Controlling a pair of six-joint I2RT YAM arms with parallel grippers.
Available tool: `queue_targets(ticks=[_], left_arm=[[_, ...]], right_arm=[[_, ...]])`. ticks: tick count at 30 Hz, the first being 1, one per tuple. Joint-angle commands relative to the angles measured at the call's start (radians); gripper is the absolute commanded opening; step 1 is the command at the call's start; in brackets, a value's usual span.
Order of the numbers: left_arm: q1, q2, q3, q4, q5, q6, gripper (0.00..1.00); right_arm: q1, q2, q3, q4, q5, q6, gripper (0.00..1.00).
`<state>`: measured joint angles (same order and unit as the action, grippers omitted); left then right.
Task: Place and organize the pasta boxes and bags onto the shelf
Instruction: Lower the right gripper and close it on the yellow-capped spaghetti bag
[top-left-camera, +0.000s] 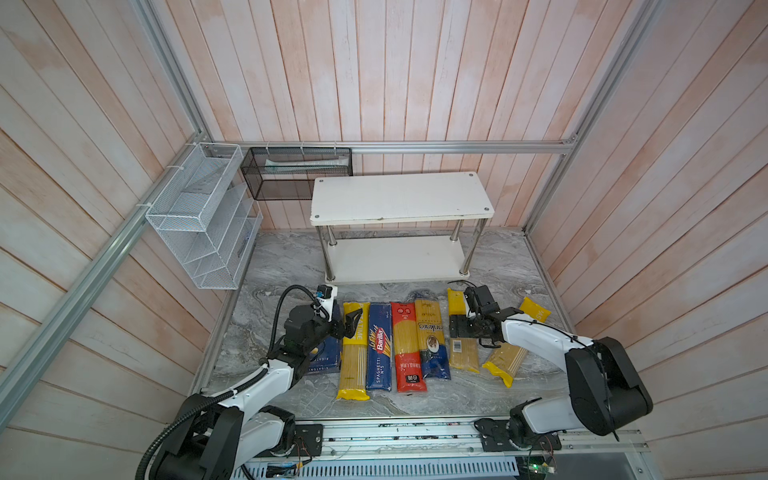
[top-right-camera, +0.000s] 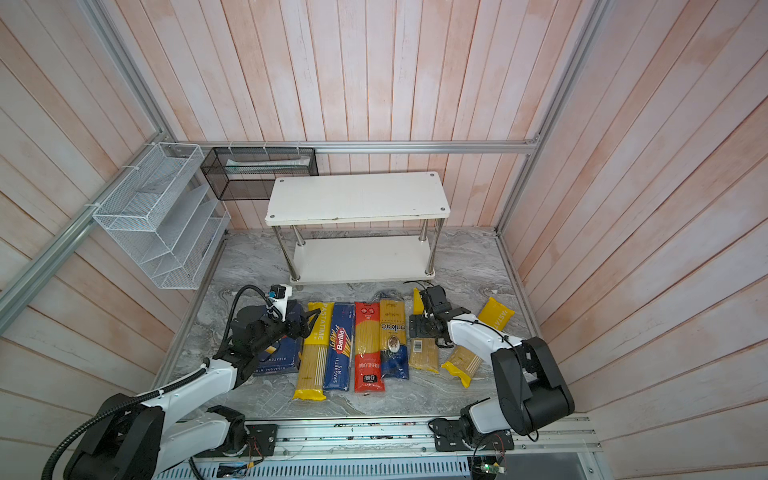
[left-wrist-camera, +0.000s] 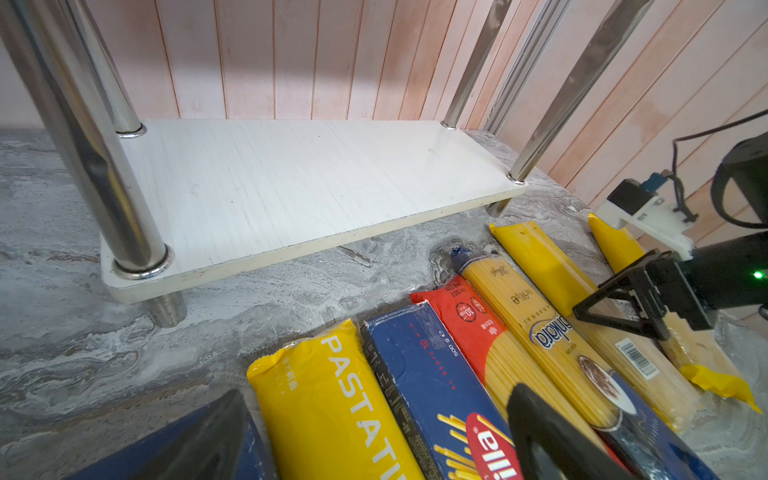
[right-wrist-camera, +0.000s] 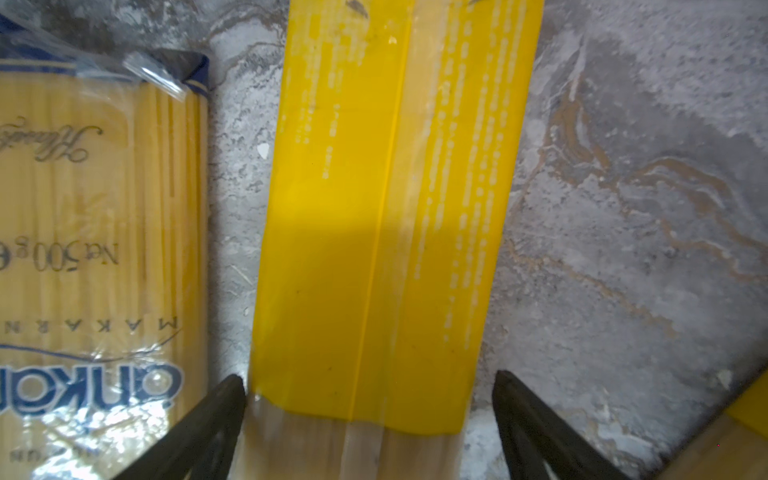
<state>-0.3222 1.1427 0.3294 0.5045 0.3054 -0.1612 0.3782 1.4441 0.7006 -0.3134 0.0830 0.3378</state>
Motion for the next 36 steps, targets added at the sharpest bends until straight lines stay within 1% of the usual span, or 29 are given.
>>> queue_targets(ticks=[1, 6, 13, 15, 17, 21, 25, 28, 33, 36], left_arm=[[-0.008, 0.002, 0.016, 0.006, -0.009, 0.015, 0.99], [-0.008, 0.002, 0.016, 0.005, -0.008, 0.016, 1.00], [-0.008, 0.003, 0.018, 0.000, -0.007, 0.015, 1.00], [-0.007, 0.003, 0.017, 0.003, -0.009, 0.016, 0.99], [-0.008, 0.004, 0.017, 0.002, -0.008, 0.016, 1.00], [-0.007, 0.006, 0.021, -0.001, -0.008, 0.016, 1.00], [-0.008, 0.006, 0.019, -0.001, -0.012, 0.017, 1.00], [-0.007, 0.008, 0.022, -0.004, -0.014, 0.019, 1.00], [-0.008, 0.005, 0.020, -0.003, -0.016, 0.019, 1.00], [-0.008, 0.003, 0.020, -0.005, -0.019, 0.016, 1.00]], right_arm=[[0.010, 0.026, 0.020, -0.024, 0.047, 0.002, 0.93], [0.015, 0.052, 0.025, -0.010, 0.047, 0.009, 0.93], [0.016, 0.056, 0.021, 0.014, 0.013, 0.035, 0.94], [0.015, 0.072, 0.030, -0.011, 0.031, 0.058, 0.94], [0.015, 0.095, 0.047, -0.041, 0.023, 0.055, 0.94], [0.015, 0.111, 0.045, -0.039, 0.003, 0.049, 0.94], [0.014, 0.098, 0.037, -0.032, 0.000, 0.054, 0.93], [0.014, 0.082, 0.032, -0.033, 0.014, 0.055, 0.90], [0.015, 0.067, 0.026, -0.028, 0.012, 0.052, 0.82], [0.014, 0.068, 0.014, -0.011, -0.024, 0.045, 0.74]])
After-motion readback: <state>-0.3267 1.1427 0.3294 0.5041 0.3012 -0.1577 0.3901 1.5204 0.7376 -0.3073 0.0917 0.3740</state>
